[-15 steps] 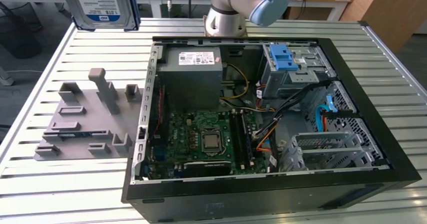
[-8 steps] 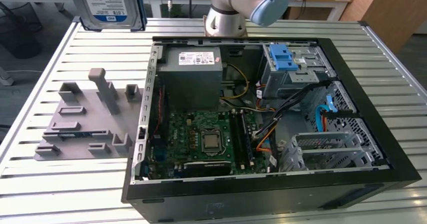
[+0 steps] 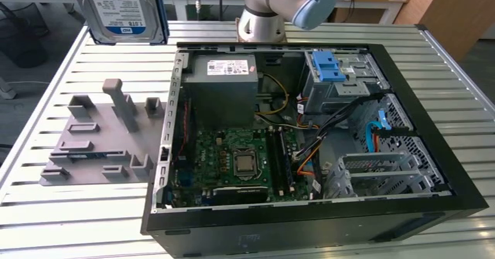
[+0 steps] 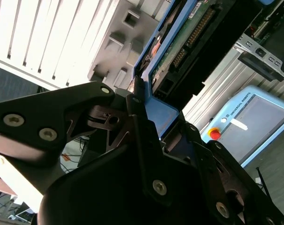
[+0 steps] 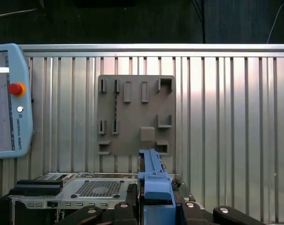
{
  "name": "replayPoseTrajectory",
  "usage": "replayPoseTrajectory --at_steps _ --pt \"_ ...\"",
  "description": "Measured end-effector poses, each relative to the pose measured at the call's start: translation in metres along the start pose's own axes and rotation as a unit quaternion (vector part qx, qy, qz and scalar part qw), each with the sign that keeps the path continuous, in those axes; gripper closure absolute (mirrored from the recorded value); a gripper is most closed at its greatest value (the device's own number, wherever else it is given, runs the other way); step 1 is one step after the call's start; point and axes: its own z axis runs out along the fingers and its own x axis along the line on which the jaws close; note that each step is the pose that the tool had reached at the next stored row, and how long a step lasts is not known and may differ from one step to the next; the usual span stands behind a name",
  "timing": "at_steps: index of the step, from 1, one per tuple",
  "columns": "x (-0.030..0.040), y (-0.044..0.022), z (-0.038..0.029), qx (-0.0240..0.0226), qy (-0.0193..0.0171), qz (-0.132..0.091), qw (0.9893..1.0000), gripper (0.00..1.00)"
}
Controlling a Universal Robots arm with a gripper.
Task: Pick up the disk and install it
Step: 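Pick up the disk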
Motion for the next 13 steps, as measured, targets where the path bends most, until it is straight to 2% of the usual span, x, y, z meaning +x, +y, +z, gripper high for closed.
replayPoseTrajectory --at_steps 13 --pt "0.0 -0.0008 0.0 0.0 0.0001 0.0 1.0 0.64"
